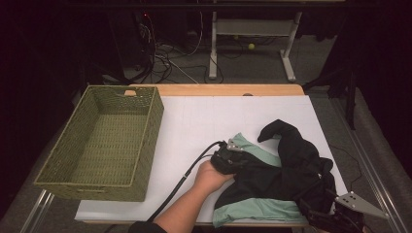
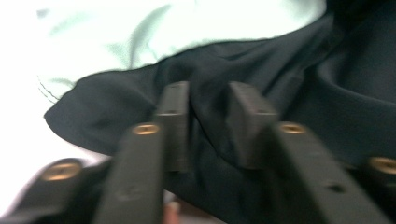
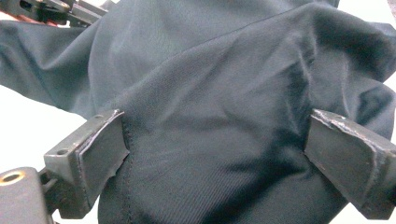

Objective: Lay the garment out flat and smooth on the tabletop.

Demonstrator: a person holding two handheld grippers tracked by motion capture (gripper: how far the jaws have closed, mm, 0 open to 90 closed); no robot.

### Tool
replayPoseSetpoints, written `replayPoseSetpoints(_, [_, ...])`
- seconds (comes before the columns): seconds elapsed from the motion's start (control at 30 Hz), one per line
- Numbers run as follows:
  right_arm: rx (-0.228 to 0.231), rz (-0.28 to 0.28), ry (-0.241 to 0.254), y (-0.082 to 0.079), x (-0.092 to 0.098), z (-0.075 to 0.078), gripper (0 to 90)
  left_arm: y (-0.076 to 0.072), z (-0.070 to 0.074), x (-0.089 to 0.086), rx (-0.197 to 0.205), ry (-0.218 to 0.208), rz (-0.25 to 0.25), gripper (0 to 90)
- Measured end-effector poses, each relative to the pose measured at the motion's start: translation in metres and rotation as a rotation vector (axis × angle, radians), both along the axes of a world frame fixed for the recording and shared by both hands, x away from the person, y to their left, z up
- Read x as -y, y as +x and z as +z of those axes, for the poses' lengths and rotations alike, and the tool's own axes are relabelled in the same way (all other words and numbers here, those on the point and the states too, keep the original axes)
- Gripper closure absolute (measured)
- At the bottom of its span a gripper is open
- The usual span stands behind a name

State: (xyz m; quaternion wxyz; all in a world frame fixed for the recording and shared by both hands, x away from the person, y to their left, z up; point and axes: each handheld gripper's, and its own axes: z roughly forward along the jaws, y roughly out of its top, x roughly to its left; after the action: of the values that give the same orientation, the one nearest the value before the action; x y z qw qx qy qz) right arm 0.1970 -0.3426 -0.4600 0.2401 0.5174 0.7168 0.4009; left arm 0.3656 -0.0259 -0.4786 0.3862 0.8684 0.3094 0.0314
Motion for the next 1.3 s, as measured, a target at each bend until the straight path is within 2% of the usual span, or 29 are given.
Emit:
replayPoseSetpoints(0.07, [-0.002, -0.003, 0.003, 0.001, 0.0, -0.001, 6.6, -0.002, 0.001, -0.001, 0.001, 0.006, -0.014, 77.6])
replayPoseSetpoints(0.17, [-0.003, -0.006, 0.0, 0.001, 0.001, -0.001, 7.2, -0.007, 0.002, -0.003, 0.017, 0.009, -0.03, 82.0])
replayPoseSetpoints(0.47, [-0.012, -0.01, -0.005, 0.002, 0.001, -0.003, 8.0, -0.031, 0.005, -0.027, 0.046, -0.046, -0.05, 82.2])
replayPoseSetpoints(0.87, [-0.021, -0.005, -0.017, 0.003, -0.001, -0.005, 8.8, -0.061, 0.007, -0.055, 0.071, -0.074, -0.07, 82.1])
replayPoseSetpoints(1.03, [-0.025, -0.002, -0.02, 0.003, -0.002, -0.006, 9.1, -0.068, 0.006, -0.06, 0.072, -0.078, -0.074, 82.1])
replayPoseSetpoints(1.3, [-0.03, 0.0, -0.022, 0.003, -0.003, -0.007, 9.4, -0.07, 0.004, -0.062, 0.067, -0.084, -0.074, 82.0])
